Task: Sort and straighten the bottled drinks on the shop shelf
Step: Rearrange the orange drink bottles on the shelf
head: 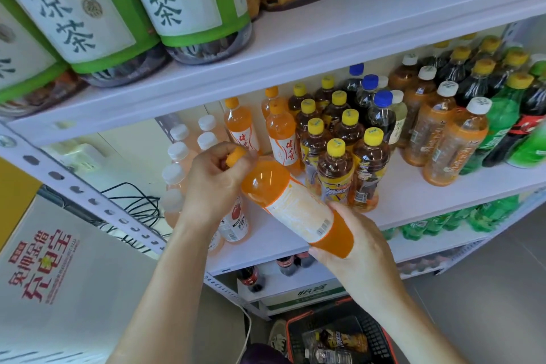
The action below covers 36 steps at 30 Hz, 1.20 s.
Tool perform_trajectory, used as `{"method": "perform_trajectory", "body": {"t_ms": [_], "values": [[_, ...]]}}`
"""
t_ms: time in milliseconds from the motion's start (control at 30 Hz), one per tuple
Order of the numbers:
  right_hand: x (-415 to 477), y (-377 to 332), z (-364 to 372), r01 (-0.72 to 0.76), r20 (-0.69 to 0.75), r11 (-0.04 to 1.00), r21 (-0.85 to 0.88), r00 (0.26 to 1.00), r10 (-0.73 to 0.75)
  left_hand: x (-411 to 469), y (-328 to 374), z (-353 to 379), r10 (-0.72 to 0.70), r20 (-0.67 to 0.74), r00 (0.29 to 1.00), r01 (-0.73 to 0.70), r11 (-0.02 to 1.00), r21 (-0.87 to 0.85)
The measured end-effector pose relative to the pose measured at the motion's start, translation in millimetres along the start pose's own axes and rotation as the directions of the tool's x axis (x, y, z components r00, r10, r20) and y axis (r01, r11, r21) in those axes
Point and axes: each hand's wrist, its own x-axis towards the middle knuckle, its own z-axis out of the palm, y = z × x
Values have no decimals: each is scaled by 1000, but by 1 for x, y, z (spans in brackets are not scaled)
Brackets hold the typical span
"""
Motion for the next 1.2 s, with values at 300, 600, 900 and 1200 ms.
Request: {"method": "perform_trajectory", "body": {"t_ms": [300,600,900,1200], "values": [[44,-1,-17,124,-193,946,-301,963,-188,38,-20,26,197,221,955,-276,861,426],[79,-4,-20,90,-61,915,-394,991,-123,91,-33,47,118,418,901,-380,680,627],[83,1,-20,111,-74,933,-343,987,-145,109,-35,56,171,408,897,-392,735,554],[73,-1,-20,142,-213,964,-226,958,-191,117,-38,42,119,144,982,-167,905,391]]}}
